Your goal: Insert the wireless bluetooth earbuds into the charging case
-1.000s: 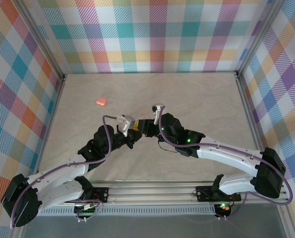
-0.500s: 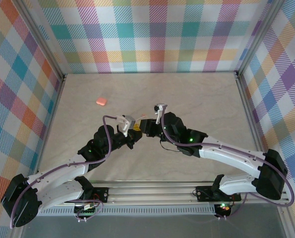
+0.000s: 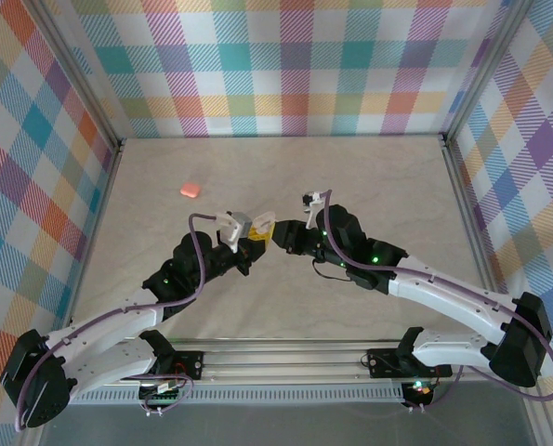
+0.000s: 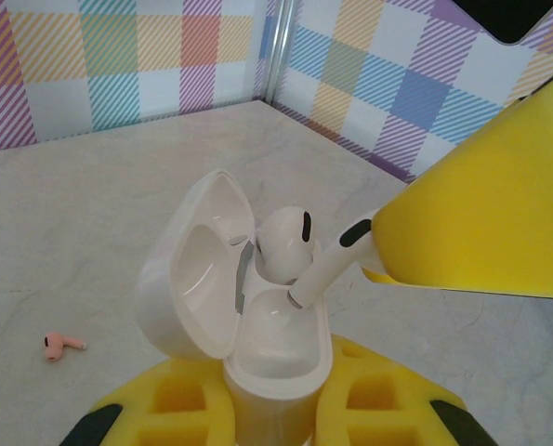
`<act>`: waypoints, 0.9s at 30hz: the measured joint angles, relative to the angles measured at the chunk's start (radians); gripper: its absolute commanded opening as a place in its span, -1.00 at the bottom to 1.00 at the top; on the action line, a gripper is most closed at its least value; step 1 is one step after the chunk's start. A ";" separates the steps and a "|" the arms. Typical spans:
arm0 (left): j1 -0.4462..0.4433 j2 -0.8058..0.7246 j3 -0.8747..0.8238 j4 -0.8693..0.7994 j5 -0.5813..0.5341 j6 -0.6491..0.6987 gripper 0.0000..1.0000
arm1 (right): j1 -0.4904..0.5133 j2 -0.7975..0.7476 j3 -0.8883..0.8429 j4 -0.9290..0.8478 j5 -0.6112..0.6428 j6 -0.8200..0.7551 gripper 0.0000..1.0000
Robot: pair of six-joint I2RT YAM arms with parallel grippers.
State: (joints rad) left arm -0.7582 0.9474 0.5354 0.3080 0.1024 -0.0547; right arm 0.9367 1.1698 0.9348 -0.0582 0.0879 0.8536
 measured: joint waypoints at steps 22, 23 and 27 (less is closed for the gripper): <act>0.000 0.008 -0.010 -0.050 -0.035 0.008 -1.00 | -0.058 0.032 -0.034 0.032 -0.122 -0.009 -0.61; 0.000 0.009 -0.010 -0.053 -0.042 0.010 -1.00 | -0.060 0.032 -0.034 0.034 -0.124 -0.009 -0.61; 0.000 0.021 -0.010 -0.064 -0.071 0.022 -1.00 | -0.067 0.032 -0.034 0.024 -0.127 -0.016 -0.61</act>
State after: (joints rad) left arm -0.7578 0.9680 0.5251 0.2436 0.0315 -0.0326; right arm 0.8696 1.2015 0.9012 -0.0341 -0.0395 0.8375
